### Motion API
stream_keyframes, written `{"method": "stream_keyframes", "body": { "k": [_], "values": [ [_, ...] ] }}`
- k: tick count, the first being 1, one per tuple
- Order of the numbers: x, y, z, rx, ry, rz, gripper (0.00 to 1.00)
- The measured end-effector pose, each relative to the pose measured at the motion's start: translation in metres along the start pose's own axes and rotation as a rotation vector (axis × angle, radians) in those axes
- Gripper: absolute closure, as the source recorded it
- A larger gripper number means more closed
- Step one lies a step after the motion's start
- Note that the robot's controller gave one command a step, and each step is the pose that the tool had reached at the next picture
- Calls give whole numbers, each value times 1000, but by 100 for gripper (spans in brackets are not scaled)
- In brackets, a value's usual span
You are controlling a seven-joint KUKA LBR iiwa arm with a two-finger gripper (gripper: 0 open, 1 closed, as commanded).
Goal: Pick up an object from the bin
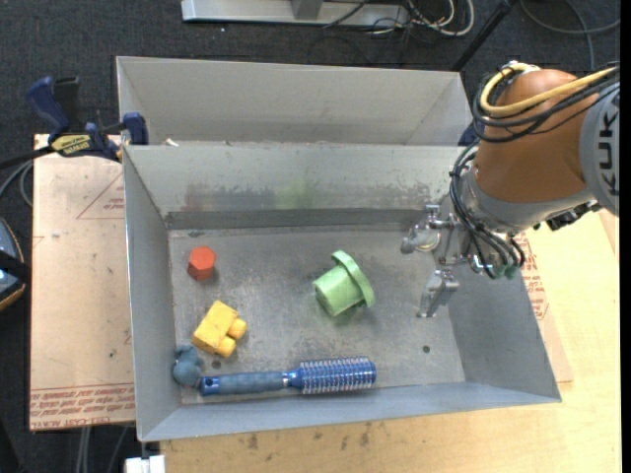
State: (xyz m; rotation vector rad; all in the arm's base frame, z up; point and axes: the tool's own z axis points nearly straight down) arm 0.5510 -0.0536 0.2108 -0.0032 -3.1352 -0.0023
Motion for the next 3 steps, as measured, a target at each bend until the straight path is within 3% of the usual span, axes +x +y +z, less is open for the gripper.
{"method": "stream_keyframes", "body": {
  "k": [1, 2, 3],
  "values": [
    [12, 57, 124, 3, -23, -273, 0],
    [14, 57, 127, 3, -15, -276, 100],
    [24, 44, -26, 4, -17, -295, 100]
  ]
}}
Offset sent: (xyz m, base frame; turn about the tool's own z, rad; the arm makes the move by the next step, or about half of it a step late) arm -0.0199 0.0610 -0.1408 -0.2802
